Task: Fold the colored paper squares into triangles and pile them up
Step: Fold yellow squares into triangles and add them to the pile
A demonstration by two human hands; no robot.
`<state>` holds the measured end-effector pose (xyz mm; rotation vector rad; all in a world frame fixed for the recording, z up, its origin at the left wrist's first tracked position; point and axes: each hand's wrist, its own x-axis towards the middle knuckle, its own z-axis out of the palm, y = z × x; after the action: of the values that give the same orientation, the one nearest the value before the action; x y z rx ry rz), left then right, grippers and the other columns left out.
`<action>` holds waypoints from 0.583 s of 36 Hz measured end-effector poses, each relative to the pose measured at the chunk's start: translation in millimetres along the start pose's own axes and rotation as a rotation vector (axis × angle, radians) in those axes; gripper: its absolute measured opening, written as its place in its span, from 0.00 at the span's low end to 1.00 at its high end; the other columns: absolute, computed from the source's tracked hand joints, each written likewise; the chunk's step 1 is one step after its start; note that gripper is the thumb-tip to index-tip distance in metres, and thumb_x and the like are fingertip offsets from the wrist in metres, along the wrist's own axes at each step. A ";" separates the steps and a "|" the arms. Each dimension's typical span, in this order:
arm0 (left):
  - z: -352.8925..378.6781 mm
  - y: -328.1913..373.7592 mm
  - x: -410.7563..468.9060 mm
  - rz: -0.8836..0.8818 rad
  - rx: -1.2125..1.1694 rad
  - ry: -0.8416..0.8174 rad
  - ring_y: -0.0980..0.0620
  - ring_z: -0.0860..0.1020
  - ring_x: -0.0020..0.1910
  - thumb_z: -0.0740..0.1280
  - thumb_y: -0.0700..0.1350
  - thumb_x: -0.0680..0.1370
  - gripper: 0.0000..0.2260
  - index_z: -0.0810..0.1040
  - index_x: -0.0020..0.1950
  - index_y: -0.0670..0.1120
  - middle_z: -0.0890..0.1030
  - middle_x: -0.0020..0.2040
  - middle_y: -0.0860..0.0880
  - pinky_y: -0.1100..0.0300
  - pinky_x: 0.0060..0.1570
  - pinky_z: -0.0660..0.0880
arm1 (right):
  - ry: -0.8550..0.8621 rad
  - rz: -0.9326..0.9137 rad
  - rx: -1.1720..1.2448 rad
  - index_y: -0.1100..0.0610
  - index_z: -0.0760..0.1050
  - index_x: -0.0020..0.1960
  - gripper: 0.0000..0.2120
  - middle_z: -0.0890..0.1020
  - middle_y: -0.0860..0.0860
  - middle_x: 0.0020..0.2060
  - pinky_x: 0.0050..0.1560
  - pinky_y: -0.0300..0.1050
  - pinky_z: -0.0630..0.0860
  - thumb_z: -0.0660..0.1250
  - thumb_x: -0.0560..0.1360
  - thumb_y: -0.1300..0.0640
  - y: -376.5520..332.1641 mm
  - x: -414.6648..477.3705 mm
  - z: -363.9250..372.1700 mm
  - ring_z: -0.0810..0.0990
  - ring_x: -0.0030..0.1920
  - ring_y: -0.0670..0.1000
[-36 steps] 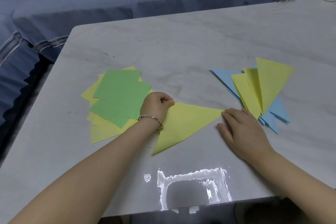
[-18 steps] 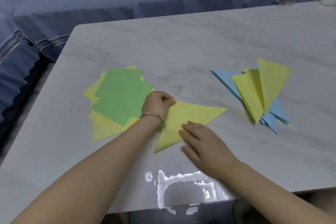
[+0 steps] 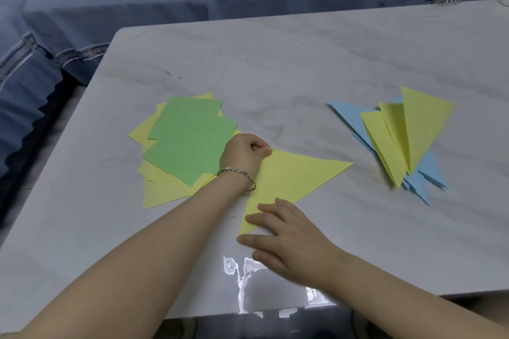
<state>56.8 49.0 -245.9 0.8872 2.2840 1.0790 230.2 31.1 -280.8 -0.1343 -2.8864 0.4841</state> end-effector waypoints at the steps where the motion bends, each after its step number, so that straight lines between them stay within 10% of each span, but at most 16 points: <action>1: -0.2 0.4 -0.4 -0.002 0.001 0.002 0.58 0.71 0.30 0.71 0.41 0.70 0.06 0.79 0.35 0.50 0.74 0.29 0.56 0.59 0.41 0.72 | 0.002 -0.006 0.014 0.45 0.77 0.57 0.20 0.78 0.48 0.56 0.68 0.50 0.56 0.47 0.80 0.44 -3.3 1.6 1.9 0.72 0.61 0.54; 11: -2.7 3.0 -4.4 -0.020 -0.049 0.015 0.58 0.71 0.30 0.70 0.39 0.71 0.01 0.82 0.40 0.44 0.74 0.29 0.56 0.64 0.38 0.70 | 0.090 0.028 0.258 0.54 0.75 0.58 0.19 0.79 0.48 0.56 0.64 0.40 0.63 0.50 0.81 0.46 -16.6 -8.3 -2.2 0.73 0.57 0.48; 16: -11.9 6.5 -12.6 -0.052 -0.249 0.097 0.61 0.72 0.30 0.69 0.35 0.72 0.02 0.81 0.41 0.39 0.76 0.31 0.54 0.77 0.32 0.67 | 0.518 0.728 0.554 0.44 0.70 0.56 0.11 0.74 0.43 0.49 0.50 0.30 0.68 0.65 0.75 0.52 -14.0 -19.2 -25.0 0.73 0.50 0.40; 21: -19.8 18.1 -29.7 -0.141 -0.546 0.221 0.60 0.73 0.28 0.69 0.36 0.73 0.07 0.79 0.36 0.45 0.77 0.31 0.51 0.66 0.33 0.73 | 0.504 1.081 1.150 0.48 0.63 0.65 0.24 0.79 0.47 0.51 0.53 0.40 0.74 0.68 0.73 0.53 -5.0 -6.3 -55.1 0.79 0.49 0.46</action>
<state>71.1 26.6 -216.0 0.3979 2.0064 1.6857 248.3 42.8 -229.5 -1.3291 -1.4616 1.7904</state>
